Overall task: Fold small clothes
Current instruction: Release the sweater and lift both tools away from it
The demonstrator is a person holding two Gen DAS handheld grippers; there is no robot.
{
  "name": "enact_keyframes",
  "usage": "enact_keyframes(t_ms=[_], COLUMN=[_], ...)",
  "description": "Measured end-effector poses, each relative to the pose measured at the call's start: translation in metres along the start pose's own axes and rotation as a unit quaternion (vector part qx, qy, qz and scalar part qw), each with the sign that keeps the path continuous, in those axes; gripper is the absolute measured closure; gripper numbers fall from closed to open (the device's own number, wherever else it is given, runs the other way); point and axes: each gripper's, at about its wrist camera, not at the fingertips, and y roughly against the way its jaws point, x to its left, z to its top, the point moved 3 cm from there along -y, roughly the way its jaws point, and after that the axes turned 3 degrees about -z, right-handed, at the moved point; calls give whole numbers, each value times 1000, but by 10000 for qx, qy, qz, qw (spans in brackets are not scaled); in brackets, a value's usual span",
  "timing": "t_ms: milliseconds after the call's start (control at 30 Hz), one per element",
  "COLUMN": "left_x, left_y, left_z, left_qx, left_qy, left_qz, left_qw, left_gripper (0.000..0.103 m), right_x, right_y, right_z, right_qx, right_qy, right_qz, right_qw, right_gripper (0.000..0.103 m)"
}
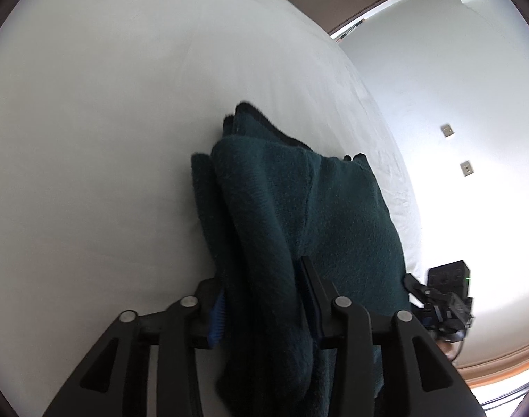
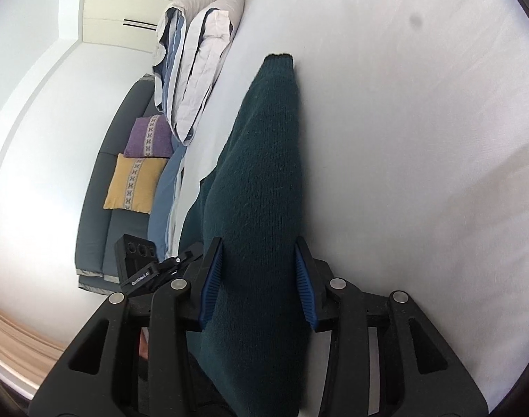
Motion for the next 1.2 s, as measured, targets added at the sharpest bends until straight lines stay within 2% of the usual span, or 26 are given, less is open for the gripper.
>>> enact_keyframes(t_ms=[67, 133, 167, 267, 300, 333, 400, 433, 467, 500, 533, 567, 600, 633, 700, 767, 800, 833, 900, 933, 1033, 1067, 1100, 1133, 1200], left_x=[-11, -27, -35, -65, -76, -89, -108, -122, -129, -138, -149, -151, -157, -166, -176, -186, -188, -194, -202, -205, -214, -216, -218, -219, -218], left_y=[12, 30, 36, 67, 77, 89, 109, 121, 129, 137, 146, 155, 162, 170, 186, 212, 222, 235, 252, 260, 272, 272, 271, 268, 257], left_z=[-2, -5, -6, -14, -19, -25, -37, -46, -50, -56, -65, -71, -78, -84, -92, -103, -110, -113, -112, -111, -105, -104, -104, -103, -103], left_qx=[-190, -508, -628, -1279, -1523, -1827, -2337, -2681, -2868, -3089, -3341, -3473, -3660, -3881, -4242, -4738, -4895, -5090, -5212, -5234, -5046, -5011, -5016, -4976, -4662], left_qy=[-293, -715, -848, -1394, -1569, -1761, -2066, -2291, -2398, -2515, -2628, -2693, -2776, -2821, -2810, -2775, -2767, -2767, -2821, -2832, -2992, -3077, -3139, -3156, -3176], left_qz=[325, 715, 795, 1127, 1228, 1324, 1533, 1663, 1759, 1920, 2143, 2241, 2376, 2525, 2671, 2675, 2699, 2734, 2645, 2557, 2461, 2490, 2549, 2611, 2682], left_qw=[9989, 9936, 9912, 9755, 9680, 9582, 9377, 9209, 9107, 8969, 8794, 8698, 8559, 8403, 8184, 7918, 7817, 7678, 7608, 7619, 7716, 7696, 7648, 7646, 7809], left_gripper=[62, 61, 60, 43, 31, 18, 4, 0, 0, 0, 0, 0, 0, 0, 0, 0, 0, 0, 0, 0, 0, 0, 0, 0, 0], right_x=[3, 13, 17, 33, 44, 53, 79, 90, 105, 117, 128, 141, 155, 167, 194, 219, 229, 238, 256, 262, 279, 284, 288, 296, 301], right_y=[14, 29, 39, 63, 69, 73, 77, 82, 85, 91, 95, 101, 106, 111, 129, 155, 167, 177, 197, 204, 220, 226, 234, 232, 237], right_z=[-2, -6, -11, -18, -22, -27, -39, -44, -51, -56, -60, -66, -69, -72, -83, -99, -106, -112, -122, -124, -129, -133, -141, -140, -148], right_qx=[-134, -325, -448, -695, -763, -806, -917, -1004, -1138, -1246, -1369, -1546, -1679, -1832, -2331, -3035, -3364, -3645, -4014, -4056, -3932, -3990, -4099, -4154, -4147], right_qy=[93, 217, 291, 639, 852, 1034, 1548, 1776, 2086, 2271, 2425, 2617, 2739, 2864, 3155, 3417, 3517, 3612, 3728, 3734, 3732, 3729, 3751, 3787, 3880], right_qz=[-144, -234, -317, -673, -878, -1041, -1471, -1680, -1936, -2079, -2203, -2334, -2413, -2483, -2600, -2624, -2620, -2605, -2659, -2662, -2558, -2497, -2478, -2480, -2487], right_qw=[9998, 9990, 9981, 9933, 9895, 9859, 9726, 9644, 9519, 9432, 9349, 9237, 9157, 9070, 8823, 8499, 8334, 8178, 7932, 7907, 8004, 7996, 7936, 7890, 7846], right_gripper=[64, 63, 63, 63, 63, 63, 63, 62, 61, 60, 58, 54, 52, 46, 31, 3, 0, 0, 0, 0, 0, 0, 0, 0, 0])
